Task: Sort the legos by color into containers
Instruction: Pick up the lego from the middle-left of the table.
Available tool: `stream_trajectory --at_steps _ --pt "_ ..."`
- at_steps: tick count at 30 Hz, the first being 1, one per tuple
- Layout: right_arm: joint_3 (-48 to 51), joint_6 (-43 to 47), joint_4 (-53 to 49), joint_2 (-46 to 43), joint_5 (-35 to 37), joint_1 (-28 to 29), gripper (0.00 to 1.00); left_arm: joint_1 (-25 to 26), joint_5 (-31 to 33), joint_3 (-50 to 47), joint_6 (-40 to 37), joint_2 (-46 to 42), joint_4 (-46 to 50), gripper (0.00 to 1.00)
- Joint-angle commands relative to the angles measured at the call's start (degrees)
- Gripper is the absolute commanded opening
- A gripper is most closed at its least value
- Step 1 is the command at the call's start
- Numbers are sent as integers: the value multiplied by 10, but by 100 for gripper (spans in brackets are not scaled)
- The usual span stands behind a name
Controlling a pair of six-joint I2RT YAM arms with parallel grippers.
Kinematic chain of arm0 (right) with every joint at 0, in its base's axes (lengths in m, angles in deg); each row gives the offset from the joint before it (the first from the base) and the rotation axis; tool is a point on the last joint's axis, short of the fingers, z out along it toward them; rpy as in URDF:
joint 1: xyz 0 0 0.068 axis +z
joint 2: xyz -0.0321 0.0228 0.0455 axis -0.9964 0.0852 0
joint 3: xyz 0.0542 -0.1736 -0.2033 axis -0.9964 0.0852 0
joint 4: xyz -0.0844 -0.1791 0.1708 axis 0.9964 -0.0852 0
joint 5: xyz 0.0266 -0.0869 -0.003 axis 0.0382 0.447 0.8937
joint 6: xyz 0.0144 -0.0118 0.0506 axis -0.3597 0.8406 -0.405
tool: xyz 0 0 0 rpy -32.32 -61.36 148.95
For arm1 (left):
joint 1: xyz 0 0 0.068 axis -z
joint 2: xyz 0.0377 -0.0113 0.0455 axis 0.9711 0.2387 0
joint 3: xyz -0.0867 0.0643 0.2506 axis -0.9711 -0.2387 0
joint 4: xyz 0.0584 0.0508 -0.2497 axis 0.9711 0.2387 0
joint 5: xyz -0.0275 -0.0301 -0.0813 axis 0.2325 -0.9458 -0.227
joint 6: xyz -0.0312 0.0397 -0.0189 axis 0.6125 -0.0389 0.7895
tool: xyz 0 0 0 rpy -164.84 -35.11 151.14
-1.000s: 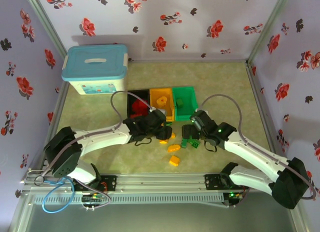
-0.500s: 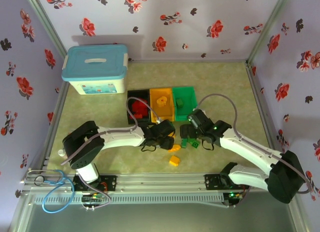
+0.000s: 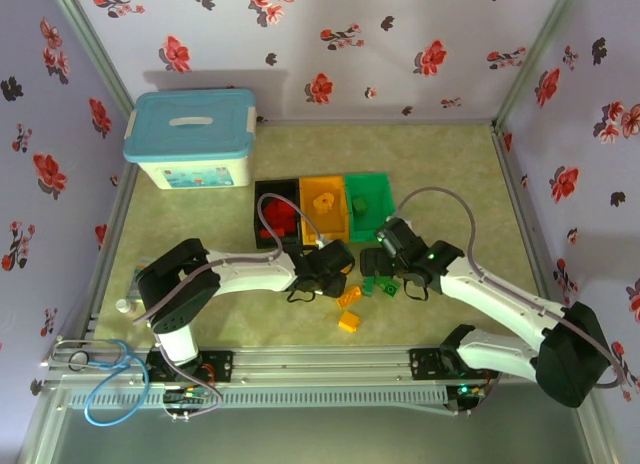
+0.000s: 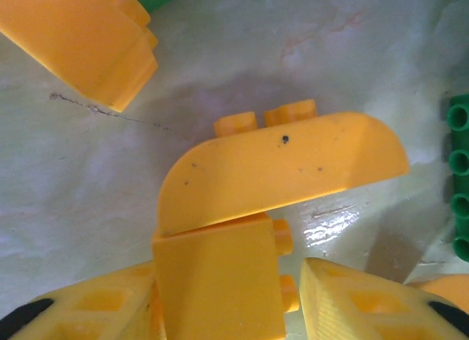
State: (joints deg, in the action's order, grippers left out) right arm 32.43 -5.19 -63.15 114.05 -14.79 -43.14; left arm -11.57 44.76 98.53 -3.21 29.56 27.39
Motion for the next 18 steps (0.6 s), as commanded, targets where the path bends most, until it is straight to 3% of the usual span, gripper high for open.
stream_trajectory --at_steps 1,8,13,18 --pt "-16 -9 9 9 0 -2 99 2 22 1 1 12 9 45" --pt "-15 -11 5 5 3 -2 98 7 41 13 -8 -2 35 35" --pt "-15 -11 -12 -14 34 -3 98 18 60 36 -23 -60 64 35" --pt "-15 -16 -12 -35 52 -13 98 -18 66 58 -58 -113 74 34"
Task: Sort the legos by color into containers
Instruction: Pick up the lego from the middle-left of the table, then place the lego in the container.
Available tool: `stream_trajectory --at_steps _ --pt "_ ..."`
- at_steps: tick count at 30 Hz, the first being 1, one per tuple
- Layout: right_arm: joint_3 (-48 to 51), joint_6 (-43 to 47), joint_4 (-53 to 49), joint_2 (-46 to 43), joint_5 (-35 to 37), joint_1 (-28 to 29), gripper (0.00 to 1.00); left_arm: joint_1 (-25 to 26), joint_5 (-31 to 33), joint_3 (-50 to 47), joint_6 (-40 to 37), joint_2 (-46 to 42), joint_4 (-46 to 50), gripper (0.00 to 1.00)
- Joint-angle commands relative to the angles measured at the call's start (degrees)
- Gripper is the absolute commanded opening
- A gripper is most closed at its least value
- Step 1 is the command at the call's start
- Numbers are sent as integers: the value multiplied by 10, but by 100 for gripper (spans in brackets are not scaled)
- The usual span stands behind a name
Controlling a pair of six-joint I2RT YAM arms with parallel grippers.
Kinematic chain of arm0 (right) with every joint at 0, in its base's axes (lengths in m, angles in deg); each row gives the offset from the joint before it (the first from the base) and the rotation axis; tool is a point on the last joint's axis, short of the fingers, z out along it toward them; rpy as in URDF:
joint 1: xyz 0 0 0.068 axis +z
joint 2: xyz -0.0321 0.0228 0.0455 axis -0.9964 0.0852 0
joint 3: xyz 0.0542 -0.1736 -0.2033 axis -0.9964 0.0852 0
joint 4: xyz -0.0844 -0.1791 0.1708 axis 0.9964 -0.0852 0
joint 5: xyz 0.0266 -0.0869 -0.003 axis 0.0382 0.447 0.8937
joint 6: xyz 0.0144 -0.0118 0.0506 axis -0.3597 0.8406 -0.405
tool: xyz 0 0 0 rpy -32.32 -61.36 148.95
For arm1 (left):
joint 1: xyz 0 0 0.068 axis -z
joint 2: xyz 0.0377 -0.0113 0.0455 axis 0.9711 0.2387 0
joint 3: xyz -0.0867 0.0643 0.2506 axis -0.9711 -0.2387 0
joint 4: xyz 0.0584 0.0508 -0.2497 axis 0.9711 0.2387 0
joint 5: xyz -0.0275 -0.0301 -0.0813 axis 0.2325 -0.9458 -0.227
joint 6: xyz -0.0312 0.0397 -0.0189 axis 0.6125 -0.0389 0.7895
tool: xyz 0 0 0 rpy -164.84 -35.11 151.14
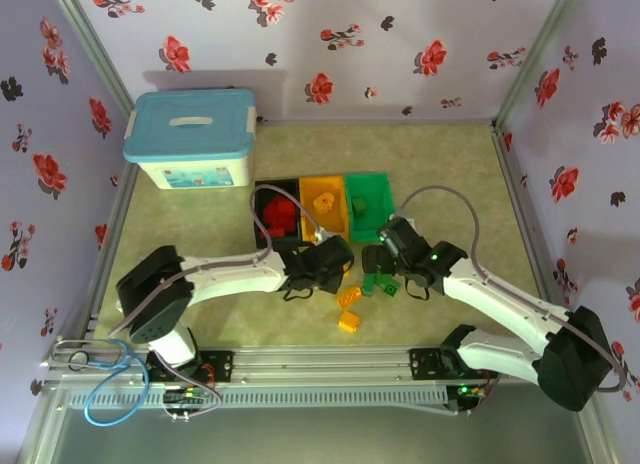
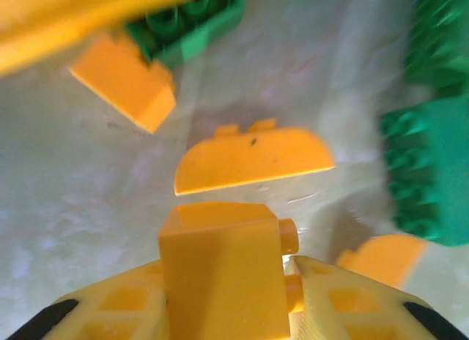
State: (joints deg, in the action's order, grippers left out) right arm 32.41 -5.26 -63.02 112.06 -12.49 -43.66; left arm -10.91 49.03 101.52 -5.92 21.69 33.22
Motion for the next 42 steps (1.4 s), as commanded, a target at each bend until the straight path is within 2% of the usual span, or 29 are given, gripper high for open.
stream_trajectory --at_steps 1,6,15,23,25,27,29,38,42 --pt "-15 -16 -13 -17 29 -8 98 -37 21 34 -37 -40 14 34" --pt "-21 -20 -18 -24 24 -9 97 -87 3 72 -73 -34 7 34" --pt "-5 -16 -14 -37 -24 -9 97 -184 -31 162 -114 46 2 33" --pt "1 -16 -16 -50 -47 -4 97 -203 -49 233 -134 121 21 35" --pt "3 -16 -14 -44 -54 -1 97 -204 -50 239 -133 126 24 40" --pt "5 -17 -10 -37 -57 5 97 -204 -51 244 -132 127 28 69" --pt "7 -17 -2 -30 -64 10 97 -204 -51 248 -130 123 35 81" --pt "-3 -3 8 14 -90 49 97 -200 -51 183 -117 29 11 83" --pt "3 -38 20 37 -96 83 95 -195 -51 125 -107 -25 -17 83"
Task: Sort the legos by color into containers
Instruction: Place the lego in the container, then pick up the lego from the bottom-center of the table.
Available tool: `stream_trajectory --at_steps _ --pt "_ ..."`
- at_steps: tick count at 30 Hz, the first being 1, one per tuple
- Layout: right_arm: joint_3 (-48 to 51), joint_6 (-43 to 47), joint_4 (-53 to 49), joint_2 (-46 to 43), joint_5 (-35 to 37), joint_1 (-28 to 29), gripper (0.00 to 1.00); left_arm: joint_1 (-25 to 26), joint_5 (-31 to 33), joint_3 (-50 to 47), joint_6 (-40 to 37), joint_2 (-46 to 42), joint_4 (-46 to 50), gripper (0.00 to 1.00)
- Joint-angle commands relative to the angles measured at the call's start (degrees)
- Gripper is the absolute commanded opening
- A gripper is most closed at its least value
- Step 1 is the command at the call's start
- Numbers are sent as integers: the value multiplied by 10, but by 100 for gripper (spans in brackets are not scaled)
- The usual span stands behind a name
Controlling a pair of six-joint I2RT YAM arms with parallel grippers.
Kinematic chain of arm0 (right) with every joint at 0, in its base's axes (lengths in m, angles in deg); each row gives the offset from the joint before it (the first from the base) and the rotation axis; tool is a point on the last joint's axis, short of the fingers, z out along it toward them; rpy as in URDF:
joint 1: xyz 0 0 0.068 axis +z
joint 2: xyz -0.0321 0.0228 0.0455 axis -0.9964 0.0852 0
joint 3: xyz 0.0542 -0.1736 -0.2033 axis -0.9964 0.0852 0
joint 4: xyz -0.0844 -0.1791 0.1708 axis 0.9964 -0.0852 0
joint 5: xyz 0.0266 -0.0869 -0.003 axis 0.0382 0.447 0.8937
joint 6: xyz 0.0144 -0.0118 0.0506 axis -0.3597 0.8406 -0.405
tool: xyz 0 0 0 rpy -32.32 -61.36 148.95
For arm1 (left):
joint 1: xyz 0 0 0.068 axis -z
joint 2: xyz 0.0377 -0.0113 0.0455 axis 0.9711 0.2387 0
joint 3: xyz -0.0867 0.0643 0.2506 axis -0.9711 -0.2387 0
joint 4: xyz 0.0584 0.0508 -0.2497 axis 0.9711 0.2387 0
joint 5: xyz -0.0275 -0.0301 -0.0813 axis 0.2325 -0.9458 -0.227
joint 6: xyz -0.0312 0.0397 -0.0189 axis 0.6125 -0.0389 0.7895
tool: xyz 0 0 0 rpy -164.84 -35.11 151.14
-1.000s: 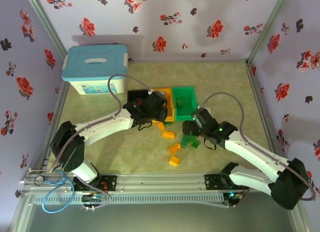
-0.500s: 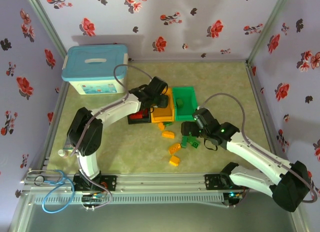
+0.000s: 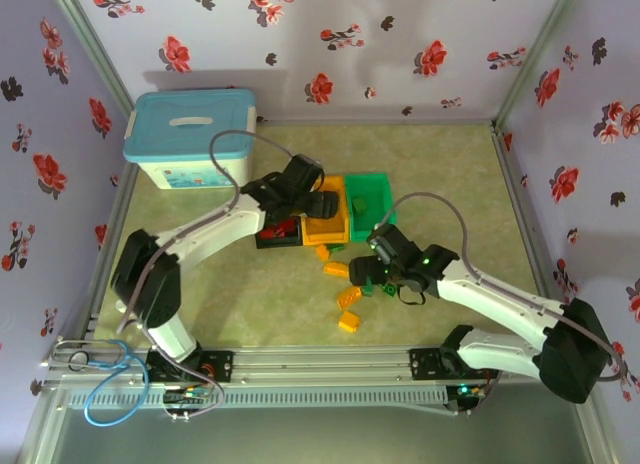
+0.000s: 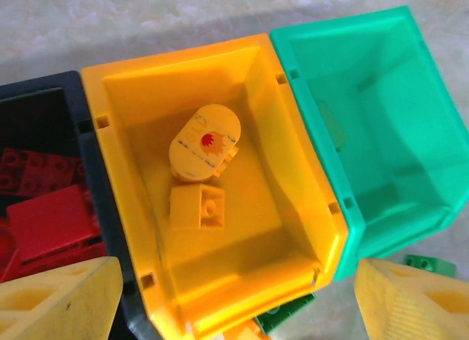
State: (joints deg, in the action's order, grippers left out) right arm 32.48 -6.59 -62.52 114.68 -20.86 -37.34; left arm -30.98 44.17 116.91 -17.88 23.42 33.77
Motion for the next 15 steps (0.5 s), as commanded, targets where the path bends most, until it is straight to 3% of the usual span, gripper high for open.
stream_trajectory --at_steps 1,8,15 --pt "7 -41 23 16 -14 31 94 8 -2 -45 16 -56 -29 83" --pt "14 -188 22 49 43 104 93 22 16 -147 34 -135 -51 82" --pt "7 -268 27 86 63 142 90 26 29 -215 59 -181 -56 82"
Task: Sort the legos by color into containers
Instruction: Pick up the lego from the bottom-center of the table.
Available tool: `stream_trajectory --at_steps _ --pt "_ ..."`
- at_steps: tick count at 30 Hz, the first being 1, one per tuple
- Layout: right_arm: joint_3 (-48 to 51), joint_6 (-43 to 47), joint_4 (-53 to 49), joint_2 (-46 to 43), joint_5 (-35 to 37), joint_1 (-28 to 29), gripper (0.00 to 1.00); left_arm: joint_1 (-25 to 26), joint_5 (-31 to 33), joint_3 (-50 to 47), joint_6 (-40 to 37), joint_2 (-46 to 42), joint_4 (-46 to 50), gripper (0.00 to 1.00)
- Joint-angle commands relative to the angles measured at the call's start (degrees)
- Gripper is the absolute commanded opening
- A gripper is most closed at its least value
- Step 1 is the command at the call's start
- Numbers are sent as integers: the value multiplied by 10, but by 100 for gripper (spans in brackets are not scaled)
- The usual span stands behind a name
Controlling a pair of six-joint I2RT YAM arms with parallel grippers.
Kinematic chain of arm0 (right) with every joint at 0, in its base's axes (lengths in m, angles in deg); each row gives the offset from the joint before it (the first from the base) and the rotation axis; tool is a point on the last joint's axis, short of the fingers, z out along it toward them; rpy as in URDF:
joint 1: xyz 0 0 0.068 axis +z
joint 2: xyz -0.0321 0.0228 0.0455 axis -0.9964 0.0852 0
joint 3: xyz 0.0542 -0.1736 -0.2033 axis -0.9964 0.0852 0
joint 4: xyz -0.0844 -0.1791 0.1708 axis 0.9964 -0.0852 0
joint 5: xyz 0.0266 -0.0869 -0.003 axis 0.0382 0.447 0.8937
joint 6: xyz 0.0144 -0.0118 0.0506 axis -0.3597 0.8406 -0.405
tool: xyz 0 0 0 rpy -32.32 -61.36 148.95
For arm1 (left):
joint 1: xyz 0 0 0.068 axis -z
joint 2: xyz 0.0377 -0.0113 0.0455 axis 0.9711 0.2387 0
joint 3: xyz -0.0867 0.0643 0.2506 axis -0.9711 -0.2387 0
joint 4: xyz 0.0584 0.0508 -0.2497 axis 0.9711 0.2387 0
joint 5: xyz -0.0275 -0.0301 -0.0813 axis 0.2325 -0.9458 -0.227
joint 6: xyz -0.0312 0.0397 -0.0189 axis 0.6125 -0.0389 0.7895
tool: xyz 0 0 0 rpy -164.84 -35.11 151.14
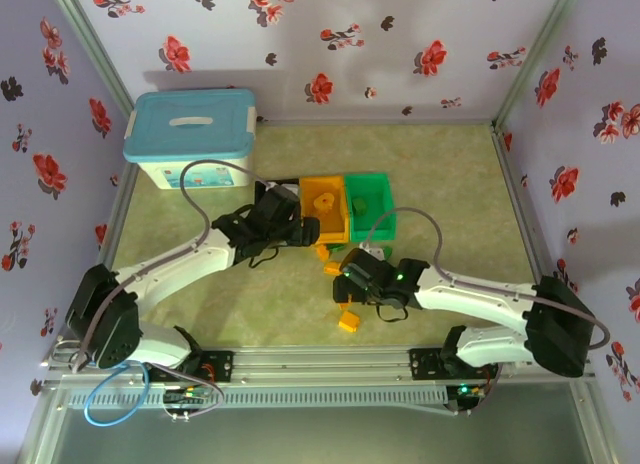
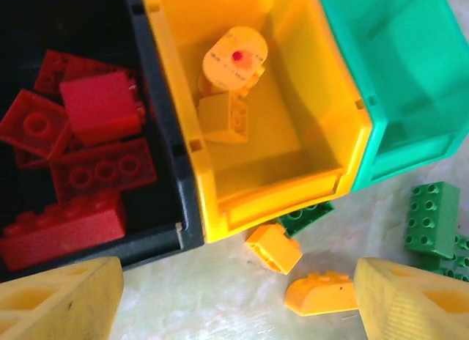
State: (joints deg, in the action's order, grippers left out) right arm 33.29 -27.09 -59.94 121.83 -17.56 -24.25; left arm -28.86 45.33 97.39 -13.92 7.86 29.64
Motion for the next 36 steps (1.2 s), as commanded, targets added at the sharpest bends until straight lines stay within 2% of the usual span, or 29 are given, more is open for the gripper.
stream_trajectory --at_steps 1,12,20,22,29,36 --pt "-3 -72 3 21 34 17 90 6 19 -28 23 -30 -16 82" --pt "-40 -97 29 130 41 28 90 7 31 -70 35 -65 -19 82" --pt "-79 -81 27 190 47 27 85 7 43 -100 44 -97 -19 81" --pt "-88 -77 30 205 42 28 81 7 48 -110 44 -107 -18 81" --pt "-104 -73 29 224 33 32 57 7 62 -134 52 -139 -10 81" --pt "-116 -74 16 216 42 38 48 7 67 -142 56 -148 -8 81"
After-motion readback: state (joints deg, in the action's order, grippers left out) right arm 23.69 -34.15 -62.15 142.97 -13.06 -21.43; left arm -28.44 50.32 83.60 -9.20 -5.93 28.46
